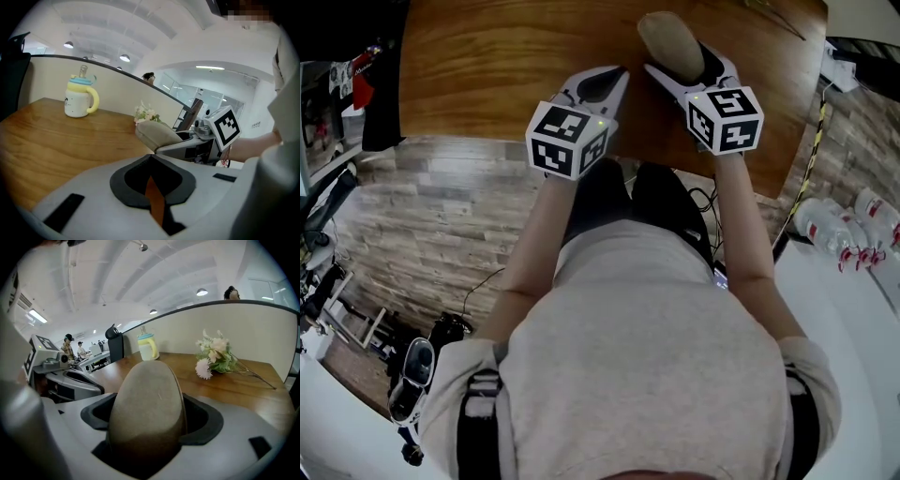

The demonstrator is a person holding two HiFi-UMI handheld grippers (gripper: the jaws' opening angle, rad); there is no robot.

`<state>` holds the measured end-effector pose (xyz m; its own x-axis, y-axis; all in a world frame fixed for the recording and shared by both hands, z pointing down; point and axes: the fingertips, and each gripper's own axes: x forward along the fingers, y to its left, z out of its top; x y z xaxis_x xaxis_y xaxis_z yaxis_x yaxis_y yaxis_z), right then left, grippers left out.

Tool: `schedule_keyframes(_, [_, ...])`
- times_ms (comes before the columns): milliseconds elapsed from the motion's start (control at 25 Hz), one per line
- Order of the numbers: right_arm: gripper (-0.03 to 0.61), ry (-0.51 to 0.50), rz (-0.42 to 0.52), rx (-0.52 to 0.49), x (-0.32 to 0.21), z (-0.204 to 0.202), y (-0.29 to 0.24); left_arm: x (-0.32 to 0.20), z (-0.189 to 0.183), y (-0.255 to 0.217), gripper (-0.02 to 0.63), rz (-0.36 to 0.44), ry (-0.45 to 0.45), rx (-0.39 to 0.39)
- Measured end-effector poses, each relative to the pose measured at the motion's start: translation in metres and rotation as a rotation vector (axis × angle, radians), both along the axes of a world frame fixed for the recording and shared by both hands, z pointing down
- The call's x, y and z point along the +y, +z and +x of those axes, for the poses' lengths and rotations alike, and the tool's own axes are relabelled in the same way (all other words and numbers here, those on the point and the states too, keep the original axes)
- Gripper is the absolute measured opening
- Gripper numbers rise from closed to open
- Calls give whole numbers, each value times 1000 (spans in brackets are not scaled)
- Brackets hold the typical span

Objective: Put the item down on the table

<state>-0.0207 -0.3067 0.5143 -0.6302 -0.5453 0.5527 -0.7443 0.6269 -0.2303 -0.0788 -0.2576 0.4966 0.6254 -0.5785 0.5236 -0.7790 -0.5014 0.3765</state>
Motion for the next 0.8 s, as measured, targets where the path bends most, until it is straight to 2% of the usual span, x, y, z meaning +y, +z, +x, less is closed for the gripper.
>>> schedule_keyframes(240, [426,-8,-40,36,-4,-11,25,7,7,13,12,-32,44,4])
schedule_keyframes(560, [426,0,-78,81,-9,-20,45,-2,-8,28,12,-61,31,13])
schedule_keyframes(800, [426,-13,-103,134,-8,-26,57,-11,-17,29,12,-42,47,-7])
